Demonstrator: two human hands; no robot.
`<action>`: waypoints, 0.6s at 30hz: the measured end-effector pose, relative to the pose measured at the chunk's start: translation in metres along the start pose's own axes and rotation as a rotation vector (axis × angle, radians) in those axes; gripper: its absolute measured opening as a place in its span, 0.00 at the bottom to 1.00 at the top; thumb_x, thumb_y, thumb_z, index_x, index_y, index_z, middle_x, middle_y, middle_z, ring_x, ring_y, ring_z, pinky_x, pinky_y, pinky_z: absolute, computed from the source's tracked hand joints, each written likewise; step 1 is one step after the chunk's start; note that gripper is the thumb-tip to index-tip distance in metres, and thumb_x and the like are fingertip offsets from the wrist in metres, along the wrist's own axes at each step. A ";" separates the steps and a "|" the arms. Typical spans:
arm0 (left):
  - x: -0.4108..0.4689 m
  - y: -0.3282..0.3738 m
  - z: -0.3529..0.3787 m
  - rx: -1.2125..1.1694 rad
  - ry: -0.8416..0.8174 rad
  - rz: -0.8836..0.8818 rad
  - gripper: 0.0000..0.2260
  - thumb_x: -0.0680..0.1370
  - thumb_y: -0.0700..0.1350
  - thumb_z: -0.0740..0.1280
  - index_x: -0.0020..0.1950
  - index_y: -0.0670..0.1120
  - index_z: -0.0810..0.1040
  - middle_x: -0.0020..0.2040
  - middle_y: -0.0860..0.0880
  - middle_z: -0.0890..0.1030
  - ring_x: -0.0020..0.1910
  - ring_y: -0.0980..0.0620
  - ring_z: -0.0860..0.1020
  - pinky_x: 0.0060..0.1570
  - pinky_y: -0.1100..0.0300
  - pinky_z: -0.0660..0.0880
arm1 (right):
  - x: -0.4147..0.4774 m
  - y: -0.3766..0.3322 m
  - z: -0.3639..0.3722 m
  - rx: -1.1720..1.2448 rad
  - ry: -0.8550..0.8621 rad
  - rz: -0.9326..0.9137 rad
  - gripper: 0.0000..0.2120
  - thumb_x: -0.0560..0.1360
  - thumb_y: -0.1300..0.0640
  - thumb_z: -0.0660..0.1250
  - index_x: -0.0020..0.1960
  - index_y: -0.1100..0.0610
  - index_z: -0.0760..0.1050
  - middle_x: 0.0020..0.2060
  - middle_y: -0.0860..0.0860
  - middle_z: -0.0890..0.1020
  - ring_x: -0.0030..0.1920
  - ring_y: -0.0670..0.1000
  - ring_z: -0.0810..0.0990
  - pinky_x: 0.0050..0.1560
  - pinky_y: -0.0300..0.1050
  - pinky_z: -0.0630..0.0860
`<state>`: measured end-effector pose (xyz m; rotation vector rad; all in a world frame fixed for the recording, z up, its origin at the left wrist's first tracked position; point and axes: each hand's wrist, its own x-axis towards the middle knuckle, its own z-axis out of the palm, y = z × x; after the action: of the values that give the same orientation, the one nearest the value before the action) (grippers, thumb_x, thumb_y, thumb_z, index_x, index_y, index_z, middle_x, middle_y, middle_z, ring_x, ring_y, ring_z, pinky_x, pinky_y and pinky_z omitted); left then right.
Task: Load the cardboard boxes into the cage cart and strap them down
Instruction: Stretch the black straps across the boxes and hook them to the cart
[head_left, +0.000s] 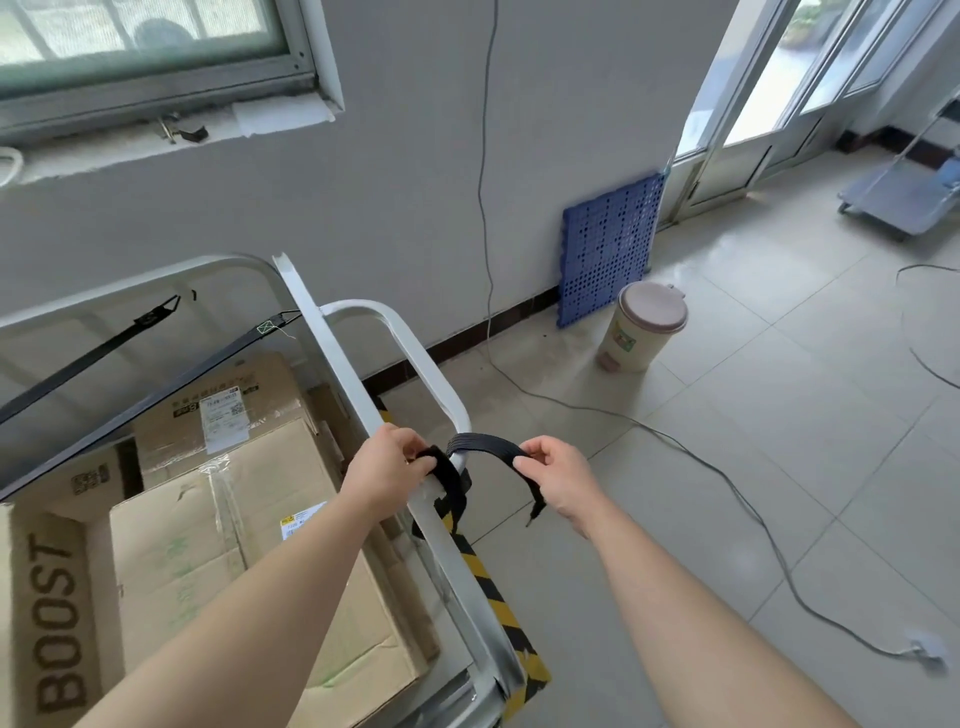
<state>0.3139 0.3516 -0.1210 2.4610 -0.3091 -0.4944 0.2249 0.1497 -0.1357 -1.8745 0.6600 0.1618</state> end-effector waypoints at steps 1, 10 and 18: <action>-0.003 0.003 -0.005 -0.065 0.026 0.003 0.06 0.79 0.49 0.67 0.53 0.49 0.78 0.50 0.53 0.76 0.49 0.52 0.76 0.50 0.57 0.75 | -0.003 -0.002 -0.004 0.022 0.016 -0.014 0.03 0.76 0.58 0.67 0.47 0.50 0.76 0.44 0.49 0.82 0.48 0.51 0.80 0.51 0.47 0.76; -0.049 0.021 -0.105 -0.482 0.429 -0.013 0.06 0.83 0.47 0.58 0.55 0.45 0.69 0.42 0.48 0.75 0.37 0.52 0.73 0.35 0.58 0.72 | -0.042 -0.075 -0.014 0.324 0.093 -0.191 0.06 0.79 0.60 0.65 0.54 0.58 0.78 0.43 0.52 0.80 0.42 0.49 0.75 0.48 0.41 0.73; -0.113 -0.019 -0.225 -0.479 0.708 0.116 0.10 0.82 0.49 0.60 0.59 0.44 0.69 0.46 0.49 0.76 0.47 0.47 0.76 0.47 0.55 0.75 | -0.108 -0.182 0.019 0.435 0.069 -0.447 0.06 0.80 0.60 0.63 0.55 0.56 0.77 0.43 0.52 0.79 0.43 0.48 0.76 0.49 0.41 0.74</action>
<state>0.3071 0.5196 0.0671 1.9739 -0.0268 0.3305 0.2318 0.2528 0.0496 -1.5606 0.2763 -0.3150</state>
